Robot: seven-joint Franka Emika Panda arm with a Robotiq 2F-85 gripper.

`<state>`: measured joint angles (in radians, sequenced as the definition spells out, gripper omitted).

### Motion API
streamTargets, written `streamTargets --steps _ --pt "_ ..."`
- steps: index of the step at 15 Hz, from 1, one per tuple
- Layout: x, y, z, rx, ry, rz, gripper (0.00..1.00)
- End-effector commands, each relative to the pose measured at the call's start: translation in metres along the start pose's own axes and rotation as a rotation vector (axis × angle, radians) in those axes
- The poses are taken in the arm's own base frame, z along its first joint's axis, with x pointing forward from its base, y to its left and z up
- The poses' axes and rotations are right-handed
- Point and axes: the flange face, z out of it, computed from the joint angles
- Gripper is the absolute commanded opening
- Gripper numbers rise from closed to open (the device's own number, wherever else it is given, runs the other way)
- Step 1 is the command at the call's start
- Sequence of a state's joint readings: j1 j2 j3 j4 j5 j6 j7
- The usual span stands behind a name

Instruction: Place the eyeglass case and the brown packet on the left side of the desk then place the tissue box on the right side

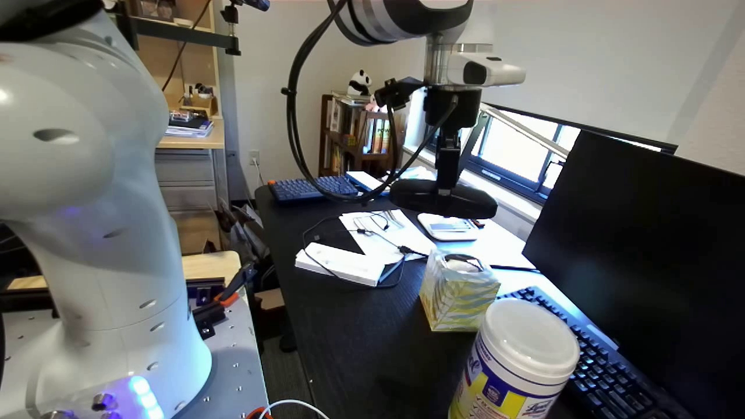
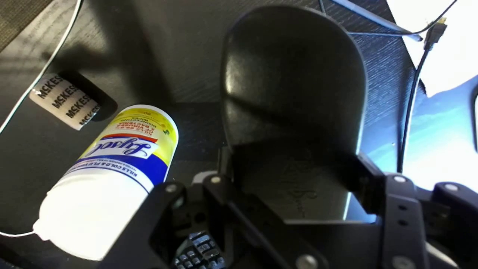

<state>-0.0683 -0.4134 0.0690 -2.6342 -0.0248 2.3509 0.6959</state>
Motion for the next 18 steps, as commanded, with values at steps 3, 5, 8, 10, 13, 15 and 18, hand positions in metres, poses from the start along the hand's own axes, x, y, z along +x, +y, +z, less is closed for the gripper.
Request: streamTargets --steps 3,5,8,10,13,15,18 --pt "-0.026 -0.032 0.02 -0.042 0.007 -0.104 0.49" --pt "-0.05 -0.056 0.033 -0.062 0.008 -0.174 0.49" --pt "-0.087 -0.091 0.05 -0.083 0.023 -0.314 0.49" --pt "-0.111 -0.111 0.059 -0.107 0.051 -0.405 0.49" --pt "-0.139 -0.133 0.064 -0.143 0.111 -0.498 0.49" --pt "-0.138 -0.125 0.064 -0.146 0.092 -0.491 0.74" --pt "-0.143 -0.132 0.064 -0.149 0.105 -0.513 0.74"
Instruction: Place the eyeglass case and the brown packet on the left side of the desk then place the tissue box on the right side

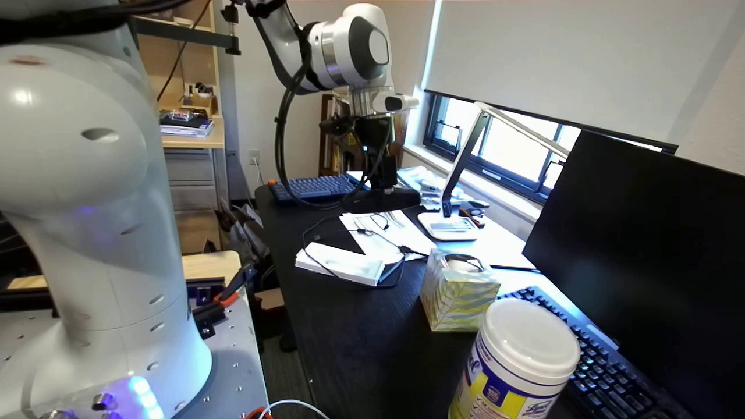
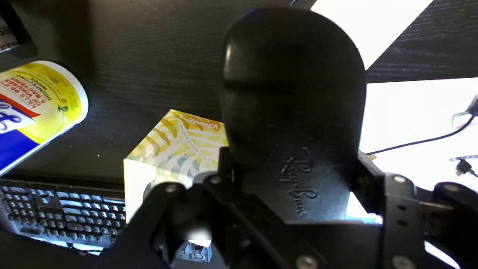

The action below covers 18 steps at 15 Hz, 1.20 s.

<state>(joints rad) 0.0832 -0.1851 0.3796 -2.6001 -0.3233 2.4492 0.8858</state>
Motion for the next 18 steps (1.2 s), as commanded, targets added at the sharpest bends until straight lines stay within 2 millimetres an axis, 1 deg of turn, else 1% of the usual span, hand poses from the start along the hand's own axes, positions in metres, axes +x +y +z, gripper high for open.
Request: streamTargets --steps 1,2,5,7,8,11,14,18 --pt "0.001 0.0 -0.001 0.001 -0.001 0.0 0.49" --pt "0.0 0.0 0.002 0.021 0.002 -0.03 0.49" --pt "0.004 -0.025 0.024 0.132 -0.012 -0.08 0.49" --pt "0.0 -0.045 0.044 0.191 -0.027 -0.111 0.49" --pt "0.001 -0.052 0.054 0.208 -0.031 -0.12 0.49" --pt "-0.003 -0.077 0.085 0.274 -0.1 -0.131 0.49" --pt "-0.002 -0.099 0.104 0.267 -0.155 -0.161 0.49" --pt "0.001 -0.132 0.119 0.211 -0.157 -0.194 0.49"
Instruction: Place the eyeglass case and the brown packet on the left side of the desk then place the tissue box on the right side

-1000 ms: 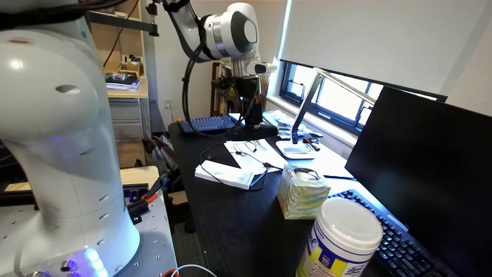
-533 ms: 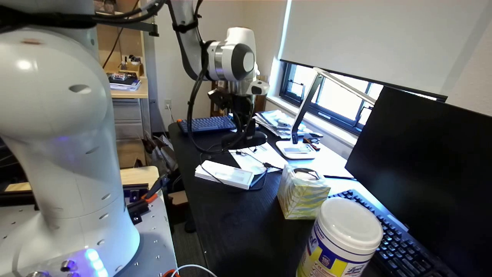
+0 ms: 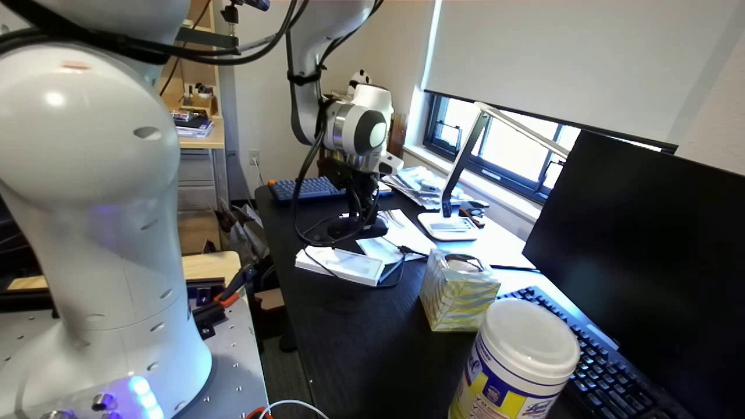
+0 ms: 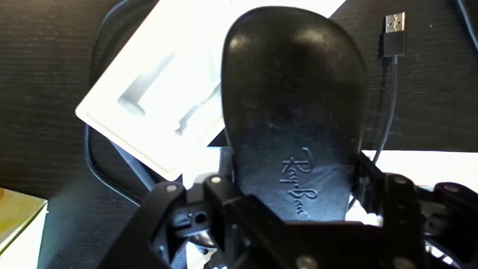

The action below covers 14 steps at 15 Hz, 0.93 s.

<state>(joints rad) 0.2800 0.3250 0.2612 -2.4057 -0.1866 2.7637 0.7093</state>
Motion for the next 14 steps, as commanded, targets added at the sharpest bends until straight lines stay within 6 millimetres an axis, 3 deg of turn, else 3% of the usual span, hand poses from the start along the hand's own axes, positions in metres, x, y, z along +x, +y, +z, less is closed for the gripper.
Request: streamTargets --steps 1,4,8,12,14 --pt "0.018 -0.025 0.015 -0.058 0.0 -0.042 0.49" --pt "0.035 -0.048 0.02 -0.127 0.051 -0.086 0.49" --pt "0.048 -0.071 0.034 -0.085 0.055 -0.104 0.49" --pt "0.053 -0.074 0.05 -0.03 0.044 -0.078 0.49" --pt "0.054 -0.077 0.047 -0.019 0.044 -0.075 0.49"
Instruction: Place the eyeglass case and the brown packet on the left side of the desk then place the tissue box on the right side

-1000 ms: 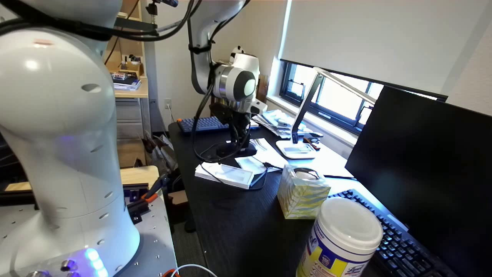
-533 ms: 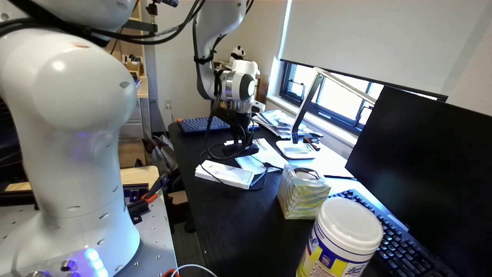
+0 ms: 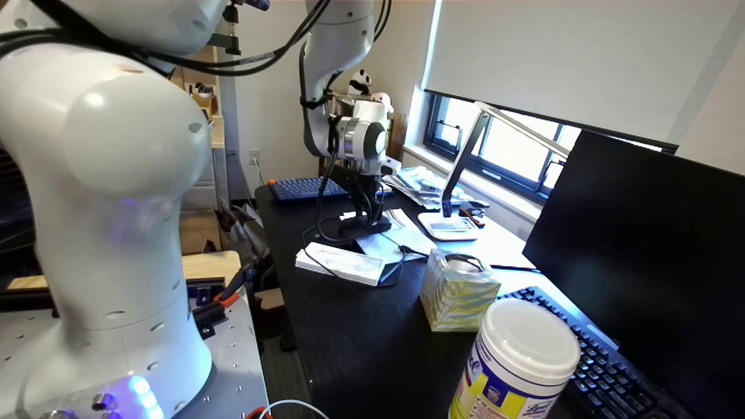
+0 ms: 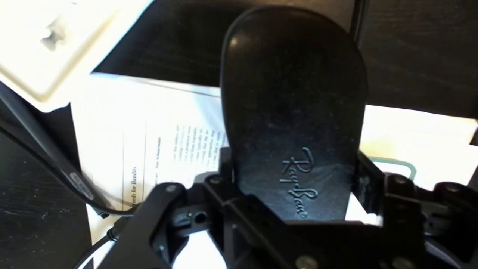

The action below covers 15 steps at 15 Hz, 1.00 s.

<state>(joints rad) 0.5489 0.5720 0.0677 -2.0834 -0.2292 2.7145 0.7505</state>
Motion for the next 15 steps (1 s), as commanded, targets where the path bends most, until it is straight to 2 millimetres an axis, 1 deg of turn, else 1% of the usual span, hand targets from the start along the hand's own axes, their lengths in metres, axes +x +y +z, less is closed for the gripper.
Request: streamTargets --steps 1,2,3,5,8,12,15 --pt "0.005 -0.001 0.005 0.023 -0.007 0.005 0.94" --pt "0.004 -0.001 0.002 0.015 -0.009 0.008 0.94" --pt "0.003 -0.001 0.001 0.013 -0.012 0.002 0.99" --pt "0.001 0.001 -0.01 0.019 0.004 0.005 1.0" --pt "-0.001 0.0 -0.037 0.029 0.041 -0.002 1.0" --pt "-0.007 0.005 -0.085 0.039 0.098 -0.001 1.0" --pt "-0.02 0.024 -0.119 0.006 0.12 0.017 1.0"
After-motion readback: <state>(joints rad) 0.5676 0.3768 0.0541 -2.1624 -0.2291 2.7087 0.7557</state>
